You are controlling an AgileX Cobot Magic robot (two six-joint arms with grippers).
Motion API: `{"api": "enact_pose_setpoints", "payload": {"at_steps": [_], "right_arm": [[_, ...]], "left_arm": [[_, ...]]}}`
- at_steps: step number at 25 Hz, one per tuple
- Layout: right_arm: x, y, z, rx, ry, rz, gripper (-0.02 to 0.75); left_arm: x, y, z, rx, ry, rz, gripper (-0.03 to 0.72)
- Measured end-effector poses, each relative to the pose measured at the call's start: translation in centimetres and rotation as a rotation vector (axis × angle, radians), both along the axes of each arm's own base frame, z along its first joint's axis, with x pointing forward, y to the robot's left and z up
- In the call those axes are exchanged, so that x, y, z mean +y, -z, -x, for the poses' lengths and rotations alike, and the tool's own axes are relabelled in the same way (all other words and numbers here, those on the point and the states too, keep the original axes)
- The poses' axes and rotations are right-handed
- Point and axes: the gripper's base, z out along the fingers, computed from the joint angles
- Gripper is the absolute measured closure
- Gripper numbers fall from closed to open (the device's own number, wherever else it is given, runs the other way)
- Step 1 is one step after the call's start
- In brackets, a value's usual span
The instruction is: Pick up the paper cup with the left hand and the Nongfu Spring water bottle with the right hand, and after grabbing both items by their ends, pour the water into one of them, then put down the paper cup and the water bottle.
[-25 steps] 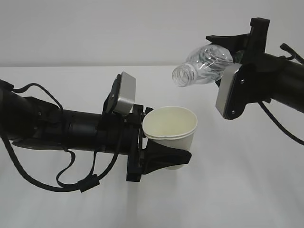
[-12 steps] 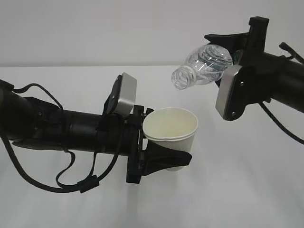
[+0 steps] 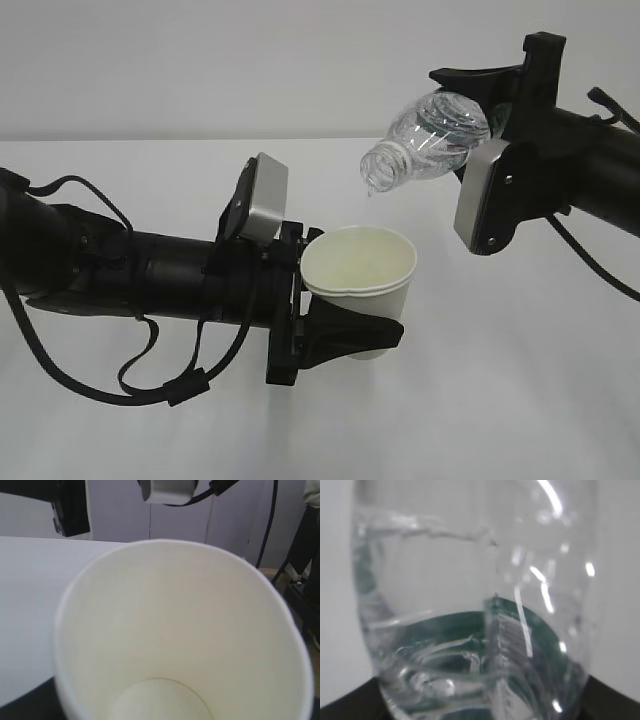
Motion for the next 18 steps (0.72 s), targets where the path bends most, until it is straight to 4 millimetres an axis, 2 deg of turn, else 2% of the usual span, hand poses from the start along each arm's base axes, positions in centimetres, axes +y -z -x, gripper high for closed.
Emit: {"api": "enact_pose_setpoints", "payload": {"at_steps": [18], "right_arm": [[0.05,-0.12,0.03,-0.012,-0.007,-0.005,0.3]], "left_arm": [[0.0,-0.05,-0.26,0.007,-0.031,0.006,0.212]]}}
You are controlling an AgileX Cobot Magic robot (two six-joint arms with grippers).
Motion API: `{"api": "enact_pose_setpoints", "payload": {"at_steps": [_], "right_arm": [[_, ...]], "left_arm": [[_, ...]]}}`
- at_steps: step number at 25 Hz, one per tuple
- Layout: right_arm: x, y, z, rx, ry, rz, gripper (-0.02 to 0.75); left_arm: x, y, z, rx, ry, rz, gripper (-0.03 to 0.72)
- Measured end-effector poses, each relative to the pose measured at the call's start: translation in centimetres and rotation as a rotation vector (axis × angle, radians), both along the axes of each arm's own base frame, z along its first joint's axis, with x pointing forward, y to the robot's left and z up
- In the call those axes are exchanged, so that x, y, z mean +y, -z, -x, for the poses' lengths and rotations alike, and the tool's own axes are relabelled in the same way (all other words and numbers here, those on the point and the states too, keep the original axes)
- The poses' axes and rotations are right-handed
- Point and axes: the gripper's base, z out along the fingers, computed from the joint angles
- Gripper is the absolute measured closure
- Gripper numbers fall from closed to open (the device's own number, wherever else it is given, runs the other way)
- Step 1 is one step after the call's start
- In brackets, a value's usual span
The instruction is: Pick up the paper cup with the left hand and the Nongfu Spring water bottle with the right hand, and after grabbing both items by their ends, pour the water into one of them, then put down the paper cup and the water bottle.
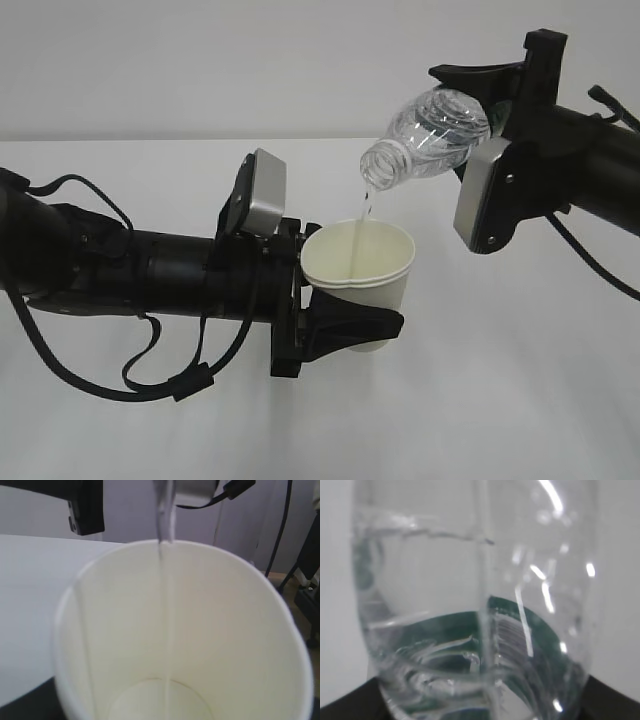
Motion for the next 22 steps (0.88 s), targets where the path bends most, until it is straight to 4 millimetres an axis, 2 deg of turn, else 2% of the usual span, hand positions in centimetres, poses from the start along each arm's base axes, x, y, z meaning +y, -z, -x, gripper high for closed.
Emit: {"api": "enact_pose_setpoints", "payload": {"at_steps": [22], "right_arm": [[0.02,-0.06,0.01,-0.006,-0.003,-0.002,0.3]], "left_arm": [[0.04,0.17,-0.16,0.0,-0.017,-0.019,0.212]]}}
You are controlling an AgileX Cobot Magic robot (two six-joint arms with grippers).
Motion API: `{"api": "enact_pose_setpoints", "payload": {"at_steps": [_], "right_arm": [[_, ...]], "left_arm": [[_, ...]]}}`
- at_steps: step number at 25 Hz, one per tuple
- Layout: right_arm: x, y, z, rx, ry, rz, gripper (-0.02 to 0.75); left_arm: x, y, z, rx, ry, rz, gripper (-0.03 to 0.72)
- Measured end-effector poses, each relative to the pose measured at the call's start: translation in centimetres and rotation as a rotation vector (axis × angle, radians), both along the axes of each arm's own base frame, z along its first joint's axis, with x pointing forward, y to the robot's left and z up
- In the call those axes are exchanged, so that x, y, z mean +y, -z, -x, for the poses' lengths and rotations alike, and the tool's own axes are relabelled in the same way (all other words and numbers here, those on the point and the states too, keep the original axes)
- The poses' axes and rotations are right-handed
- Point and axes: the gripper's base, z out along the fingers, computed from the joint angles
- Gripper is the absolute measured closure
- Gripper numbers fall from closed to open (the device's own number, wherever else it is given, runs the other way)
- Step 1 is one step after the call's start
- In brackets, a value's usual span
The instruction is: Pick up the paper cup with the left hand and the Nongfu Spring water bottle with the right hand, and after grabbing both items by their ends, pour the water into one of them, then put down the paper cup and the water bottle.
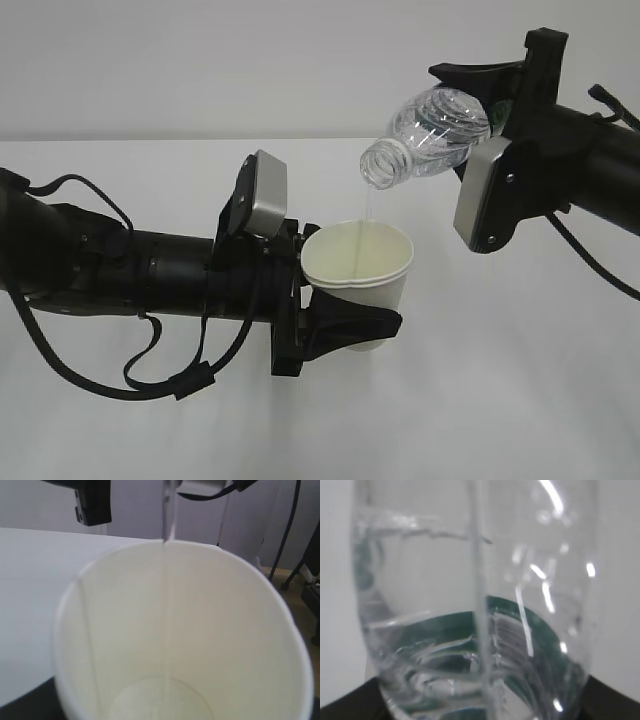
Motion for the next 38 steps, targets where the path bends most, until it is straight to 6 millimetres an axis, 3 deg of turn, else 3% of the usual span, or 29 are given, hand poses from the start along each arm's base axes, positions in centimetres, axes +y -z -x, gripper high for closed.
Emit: {"api": "enact_pose_setpoints", "payload": {"at_steps": [38], "right_arm": [[0.06,-0.18,0.04,-0.016,-0.008,-0.012,0.3]], "left_arm": [[0.0,-0.06,-0.12,0.004,-0.015,0.007,0.213]]}}
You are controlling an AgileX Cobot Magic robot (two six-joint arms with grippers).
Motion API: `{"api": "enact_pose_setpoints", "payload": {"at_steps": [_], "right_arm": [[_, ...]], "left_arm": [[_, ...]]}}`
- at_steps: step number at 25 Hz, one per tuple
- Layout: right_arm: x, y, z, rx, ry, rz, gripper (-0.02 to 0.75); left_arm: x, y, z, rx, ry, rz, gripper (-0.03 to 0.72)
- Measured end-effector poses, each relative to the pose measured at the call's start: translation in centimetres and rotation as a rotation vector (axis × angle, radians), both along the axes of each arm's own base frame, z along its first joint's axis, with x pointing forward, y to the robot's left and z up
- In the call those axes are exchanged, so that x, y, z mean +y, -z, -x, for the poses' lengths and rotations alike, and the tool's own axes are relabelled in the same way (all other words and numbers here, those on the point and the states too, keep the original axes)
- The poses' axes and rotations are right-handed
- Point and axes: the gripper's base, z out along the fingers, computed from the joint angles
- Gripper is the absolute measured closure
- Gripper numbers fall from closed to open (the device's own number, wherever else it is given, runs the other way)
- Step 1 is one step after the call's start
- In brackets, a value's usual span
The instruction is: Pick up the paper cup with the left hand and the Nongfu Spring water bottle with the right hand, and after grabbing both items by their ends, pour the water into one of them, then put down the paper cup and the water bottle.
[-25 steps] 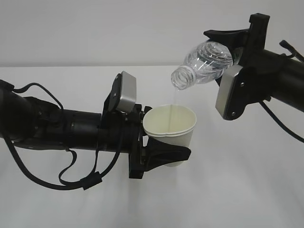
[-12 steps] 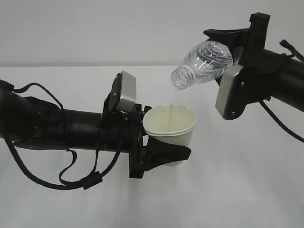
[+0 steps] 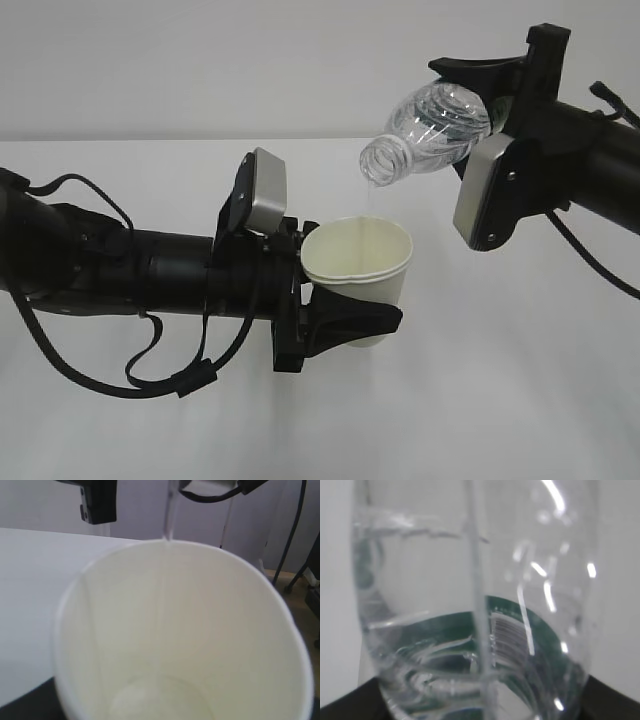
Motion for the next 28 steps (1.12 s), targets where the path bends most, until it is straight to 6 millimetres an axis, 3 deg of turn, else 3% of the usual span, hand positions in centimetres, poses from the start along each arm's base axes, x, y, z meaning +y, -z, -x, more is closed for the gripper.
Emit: {"api": "enact_pose_setpoints", "payload": {"at_steps": [28], "right_arm": [[0.0,-0.01,0.0,-0.001,0.0,-0.001,0.317]], "left_arm": [[0.0,0.0,-0.02,0.001,-0.002,0.0,0.213]]}}
